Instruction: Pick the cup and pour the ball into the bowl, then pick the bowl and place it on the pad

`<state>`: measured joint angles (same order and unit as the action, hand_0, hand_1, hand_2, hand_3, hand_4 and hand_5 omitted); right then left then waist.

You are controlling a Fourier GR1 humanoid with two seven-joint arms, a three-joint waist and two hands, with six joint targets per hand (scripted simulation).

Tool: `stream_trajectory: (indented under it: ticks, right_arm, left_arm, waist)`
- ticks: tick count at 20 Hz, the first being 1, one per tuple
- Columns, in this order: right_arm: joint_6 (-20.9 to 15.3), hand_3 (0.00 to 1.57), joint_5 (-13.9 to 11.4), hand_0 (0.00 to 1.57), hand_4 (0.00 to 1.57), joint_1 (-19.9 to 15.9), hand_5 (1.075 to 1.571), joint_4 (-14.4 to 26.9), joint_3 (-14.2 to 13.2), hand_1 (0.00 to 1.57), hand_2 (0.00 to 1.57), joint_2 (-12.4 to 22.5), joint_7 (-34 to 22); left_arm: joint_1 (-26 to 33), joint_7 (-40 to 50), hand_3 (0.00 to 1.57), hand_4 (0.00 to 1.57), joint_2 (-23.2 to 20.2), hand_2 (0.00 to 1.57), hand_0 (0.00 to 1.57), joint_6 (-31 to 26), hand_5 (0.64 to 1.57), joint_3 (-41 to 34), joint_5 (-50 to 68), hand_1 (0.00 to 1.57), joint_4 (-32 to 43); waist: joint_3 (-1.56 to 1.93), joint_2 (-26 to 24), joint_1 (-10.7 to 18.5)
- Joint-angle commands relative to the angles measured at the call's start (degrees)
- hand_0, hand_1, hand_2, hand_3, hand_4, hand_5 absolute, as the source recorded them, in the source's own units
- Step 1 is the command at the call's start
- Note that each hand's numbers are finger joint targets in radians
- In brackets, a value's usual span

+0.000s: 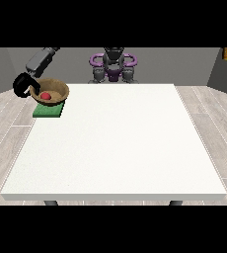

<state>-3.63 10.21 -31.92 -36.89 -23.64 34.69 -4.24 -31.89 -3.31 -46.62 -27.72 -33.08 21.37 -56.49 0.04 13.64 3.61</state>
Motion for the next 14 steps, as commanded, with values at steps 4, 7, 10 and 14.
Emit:
stream_trajectory:
  ticks: [4, 7, 10, 14]
  right_arm:
    - [-5.63, 0.82, -1.58, 1.51, 0.0, -1.64, 1.552, 1.11, 0.55, 1.51, 1.41, -0.82, 0.37]
    - [-5.81, 0.8, -0.08, 1.45, 0.0, -1.82, 1.536, 0.24, -0.26, 1.45, 1.39, -2.75, 2.47]
    - [-7.33, 0.75, 1.53, 1.45, 0.0, -3.0, 1.54, 0.94, -1.87, 1.45, 1.38, -4.52, 4.27]
    - [-5.34, 0.91, -0.09, 1.26, 0.11, -3.91, 1.529, 5.55, -2.61, 1.26, 1.35, 0.98, 10.06]
  left_arm:
    - [0.6, -0.81, 0.0, 1.19, 0.68, 0.0, 0.0, 2.08, 1.561, 0.91, -0.56, 0.0, 0.15]
    - [1.2, -4.1, 0.0, 1.19, -2.82, 0.0, 0.0, -1.93, 1.562, -0.89, -0.15, 0.0, 4.46]
    - [2.11, -6.36, 0.0, 1.19, -2.97, 0.0, 0.0, -3.07, 1.564, -1.07, -0.21, 0.0, 4.09]
    - [-1.05, -0.48, 0.0, 1.19, -2.84, 0.0, 0.0, -0.19, 1.566, -0.55, 2.62, 0.0, -1.77]
  waist:
    - [-0.04, -1.53, -0.24]
    - [-0.06, 0.67, -0.43]
    - [-0.06, 2.52, 1.38]
    - [0.08, 5.41, 2.51]
